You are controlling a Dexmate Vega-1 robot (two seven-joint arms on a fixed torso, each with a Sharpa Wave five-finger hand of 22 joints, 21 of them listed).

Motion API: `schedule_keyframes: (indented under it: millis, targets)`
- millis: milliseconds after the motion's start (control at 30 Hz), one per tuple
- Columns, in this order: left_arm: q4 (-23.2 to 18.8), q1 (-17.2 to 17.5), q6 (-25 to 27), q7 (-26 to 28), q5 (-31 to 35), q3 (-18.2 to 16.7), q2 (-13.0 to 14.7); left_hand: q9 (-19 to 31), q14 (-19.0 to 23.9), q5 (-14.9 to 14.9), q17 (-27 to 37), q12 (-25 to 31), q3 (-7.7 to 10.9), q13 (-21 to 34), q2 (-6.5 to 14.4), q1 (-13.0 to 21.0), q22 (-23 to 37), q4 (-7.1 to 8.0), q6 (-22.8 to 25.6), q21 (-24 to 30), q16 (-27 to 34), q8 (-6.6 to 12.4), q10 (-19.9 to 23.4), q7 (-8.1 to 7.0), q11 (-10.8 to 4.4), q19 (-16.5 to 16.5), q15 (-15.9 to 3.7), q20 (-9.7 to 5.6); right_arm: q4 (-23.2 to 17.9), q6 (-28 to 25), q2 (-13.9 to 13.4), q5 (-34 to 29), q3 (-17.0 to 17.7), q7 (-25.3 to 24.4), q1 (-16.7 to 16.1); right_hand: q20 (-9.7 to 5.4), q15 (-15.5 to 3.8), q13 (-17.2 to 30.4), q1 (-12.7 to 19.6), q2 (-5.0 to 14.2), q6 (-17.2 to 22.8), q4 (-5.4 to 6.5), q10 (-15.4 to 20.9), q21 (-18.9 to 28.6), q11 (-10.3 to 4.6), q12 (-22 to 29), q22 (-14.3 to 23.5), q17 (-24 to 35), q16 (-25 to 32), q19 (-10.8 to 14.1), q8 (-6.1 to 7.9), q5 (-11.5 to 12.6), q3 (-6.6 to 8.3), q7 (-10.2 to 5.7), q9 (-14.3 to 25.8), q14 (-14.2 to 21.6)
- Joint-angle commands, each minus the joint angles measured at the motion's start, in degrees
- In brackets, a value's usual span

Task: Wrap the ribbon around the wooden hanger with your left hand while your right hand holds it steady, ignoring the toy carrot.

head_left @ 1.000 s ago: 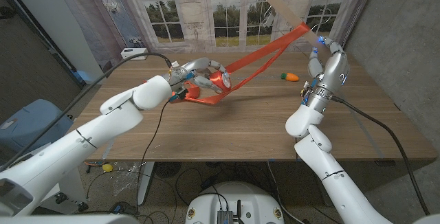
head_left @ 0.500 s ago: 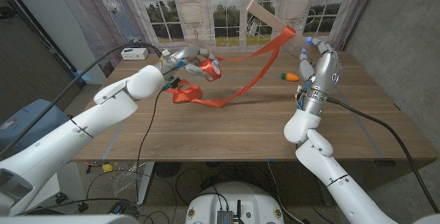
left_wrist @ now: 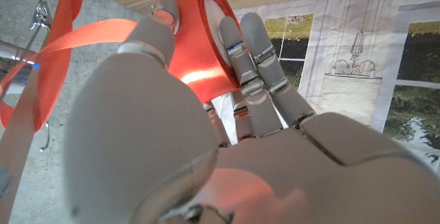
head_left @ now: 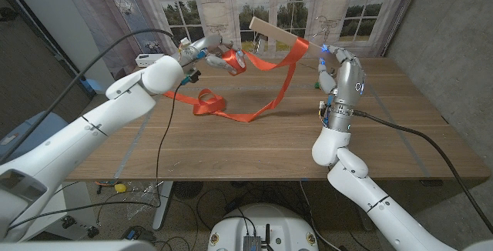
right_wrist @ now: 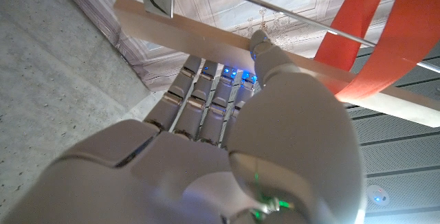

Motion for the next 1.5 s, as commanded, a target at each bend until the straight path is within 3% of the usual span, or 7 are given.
schedule_keyframes:
  millis: [33, 467, 1100, 1500]
  targets:
    - [0.25, -5.27, 0.15, -1.37, 1.76, 0.95, -0.78, 0.18, 4.57, 0.29, 0.32, -0.04, 3.41, 16.58, 12.41, 12.28, 0.19, 3.24, 11.86, 0.44, 0.06, -0.05, 18.48, 11.70, -0.92, -0.33, -4.99, -5.81, 2.13, -0.86, -2.41, 1.78, -5.18, 1.01, 2.07, -0.24, -8.22, 0.29, 0.41, 1.56, 6.80, 0.64, 4.98, 0.56, -1.07, 0.26, 0.19, 0.19, -0.11, 0.27, 2.73, 0.21, 0.59, 0.98, 2.66, 0.61]
    - [-1.35, -9.50, 0.96, -2.66, 4.49, 1.25, -1.44, 0.22, 4.55, 0.29, 0.36, -0.24, 3.46, 16.83, 12.35, 12.33, 0.20, 3.19, 11.84, 0.55, 0.11, -0.31, 18.60, 11.91, -1.02, -0.35, -4.99, -5.87, 5.32, -3.82, -2.78, 2.24, -8.59, 1.30, 4.42, -0.29, -8.23, 0.32, 0.38, 1.53, 6.69, 0.62, 4.99, 0.70, -1.13, 0.29, 0.18, 0.26, -0.40, 0.18, 2.78, 0.30, 0.64, 0.96, 2.58, 0.68]
    - [0.30, -14.86, -3.03, -3.64, 4.82, 2.70, -5.17, 0.23, 4.74, 0.31, 0.36, -0.70, 3.56, 16.92, 12.28, 12.40, 0.23, 3.15, 12.27, 0.79, 0.21, -0.59, 18.93, 12.17, -0.90, -0.33, -5.05, -5.91, 8.62, -9.32, -4.17, -0.49, -13.94, 4.22, 7.94, -0.33, -8.28, 0.29, 0.31, 1.48, 6.85, 0.62, 5.04, 0.90, -1.05, 0.31, 0.16, 0.37, -0.71, 0.14, 2.96, 0.41, 0.69, 0.76, 2.49, 0.81]
    - [0.15, -16.36, -6.16, -1.82, 6.40, 2.39, -7.11, 0.15, 4.66, 0.30, 0.33, -0.90, 3.51, 17.03, 11.91, 12.54, 0.23, 2.99, 12.59, 0.94, 0.21, -0.82, 19.19, 12.39, -0.57, -0.23, -4.97, -6.07, 10.73, -8.59, -4.08, 1.12, -15.48, 4.78, 9.68, -0.33, -8.32, 0.22, 0.27, 1.41, 6.87, 0.59, 5.08, 1.06, -1.05, 0.28, 0.13, 0.39, -0.99, 0.14, 3.03, 0.50, 0.77, 0.89, 2.36, 0.91]
